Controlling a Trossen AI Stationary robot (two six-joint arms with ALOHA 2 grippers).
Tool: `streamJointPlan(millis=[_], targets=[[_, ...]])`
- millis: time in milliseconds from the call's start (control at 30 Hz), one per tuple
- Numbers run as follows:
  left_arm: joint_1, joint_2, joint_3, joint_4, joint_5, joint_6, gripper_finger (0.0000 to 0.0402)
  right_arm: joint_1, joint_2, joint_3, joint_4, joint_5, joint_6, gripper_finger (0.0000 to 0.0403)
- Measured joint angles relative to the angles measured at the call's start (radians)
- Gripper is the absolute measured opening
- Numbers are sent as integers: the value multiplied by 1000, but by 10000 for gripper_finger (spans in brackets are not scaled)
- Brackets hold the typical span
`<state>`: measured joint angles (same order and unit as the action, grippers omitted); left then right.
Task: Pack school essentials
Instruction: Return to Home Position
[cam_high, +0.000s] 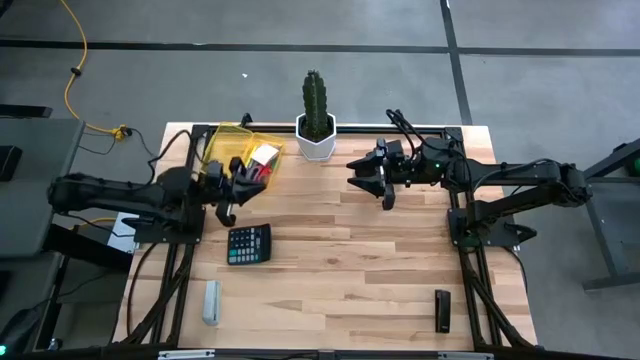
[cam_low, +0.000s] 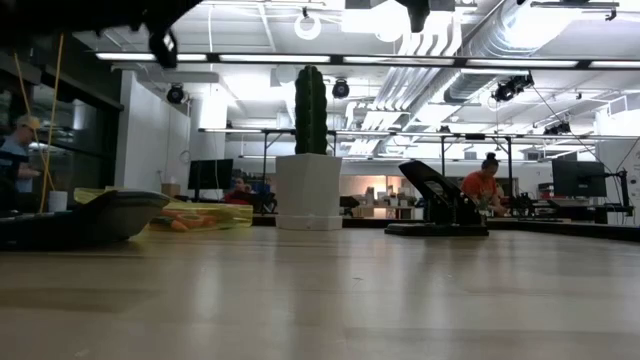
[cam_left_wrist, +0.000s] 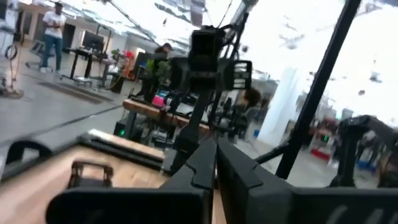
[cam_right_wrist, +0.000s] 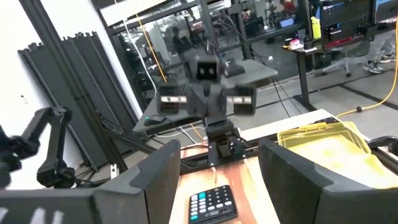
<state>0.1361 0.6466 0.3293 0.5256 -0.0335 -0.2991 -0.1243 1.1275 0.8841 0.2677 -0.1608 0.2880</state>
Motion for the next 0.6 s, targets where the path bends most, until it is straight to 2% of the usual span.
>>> streamJointPlan(millis=[133, 333, 467, 600], targets=[[-28, -93, -166, 109, -36, -50, 1, 0, 0, 0, -5, 0, -11, 206], [-34, -253, -318, 117, -42, -66, 0, 0, 0, 0, -9, 7, -14, 206], [-33, -347, -316, -59, -34, -35, 0, 0, 0, 0, -17, 51, 45, 206], [-32, -426, -316, -158, -31, -15, 0, 0, -7, 0, -20, 42, 97, 199]])
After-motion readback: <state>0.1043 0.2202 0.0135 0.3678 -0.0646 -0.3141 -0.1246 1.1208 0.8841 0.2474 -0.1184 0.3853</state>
